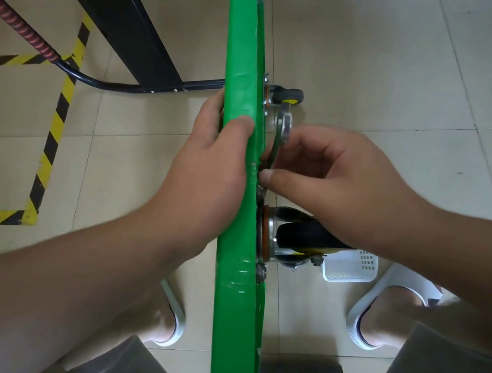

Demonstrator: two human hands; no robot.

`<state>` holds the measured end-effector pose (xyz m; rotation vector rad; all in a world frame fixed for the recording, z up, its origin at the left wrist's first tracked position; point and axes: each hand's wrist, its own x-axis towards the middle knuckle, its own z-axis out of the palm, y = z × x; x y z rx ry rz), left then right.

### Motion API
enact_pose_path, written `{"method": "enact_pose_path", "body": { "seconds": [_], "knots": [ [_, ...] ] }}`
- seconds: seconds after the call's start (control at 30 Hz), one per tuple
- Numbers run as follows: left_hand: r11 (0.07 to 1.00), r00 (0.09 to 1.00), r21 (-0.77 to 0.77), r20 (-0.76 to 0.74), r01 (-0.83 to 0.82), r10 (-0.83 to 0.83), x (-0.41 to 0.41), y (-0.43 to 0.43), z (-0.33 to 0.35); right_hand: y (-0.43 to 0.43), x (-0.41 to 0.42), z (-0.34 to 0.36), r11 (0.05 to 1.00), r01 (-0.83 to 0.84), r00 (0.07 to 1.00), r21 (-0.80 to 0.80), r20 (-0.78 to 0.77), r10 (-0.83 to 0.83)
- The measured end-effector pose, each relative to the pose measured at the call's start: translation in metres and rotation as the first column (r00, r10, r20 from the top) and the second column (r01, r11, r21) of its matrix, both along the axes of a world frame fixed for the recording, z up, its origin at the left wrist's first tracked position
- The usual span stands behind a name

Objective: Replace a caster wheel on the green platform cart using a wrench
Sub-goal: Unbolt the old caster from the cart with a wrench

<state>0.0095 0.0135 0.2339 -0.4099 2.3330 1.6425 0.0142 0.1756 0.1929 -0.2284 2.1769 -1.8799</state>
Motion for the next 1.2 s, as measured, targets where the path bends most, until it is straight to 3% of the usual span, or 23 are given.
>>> {"method": "enact_pose_path", "body": {
  "seconds": [0.13,0.3,0.53,0.87,1.07,1.2],
  "knots": [
    [1.0,1.0,0.012,0.014,-0.011,0.011,0.0,0.0,0.001,0.0,-0.019,0.002,0.996,0.087,0.996,0.024,0.023,-0.088],
    [0.999,1.0,0.03,0.024,-0.013,0.012,0.001,0.001,0.003,0.002,-0.044,-0.001,0.963,0.269,0.933,0.011,0.244,-0.264],
    [0.999,1.0,0.029,0.028,-0.016,0.015,0.001,0.001,0.004,0.0,-0.052,-0.014,0.956,0.294,0.837,0.023,0.477,-0.269],
    [1.0,1.0,0.023,0.01,-0.001,0.001,0.001,0.0,0.003,-0.018,-0.047,-0.021,0.983,0.182,0.867,0.028,0.467,-0.174],
    [0.999,1.0,0.041,0.008,0.002,-0.003,0.001,0.0,0.001,-0.017,-0.036,-0.005,0.987,0.161,0.915,0.011,0.373,-0.153],
    [1.0,1.0,0.028,0.004,0.008,-0.008,0.001,-0.001,0.001,-0.008,-0.023,0.002,0.992,0.105,0.97,0.063,0.212,-0.116]
  ]
}}
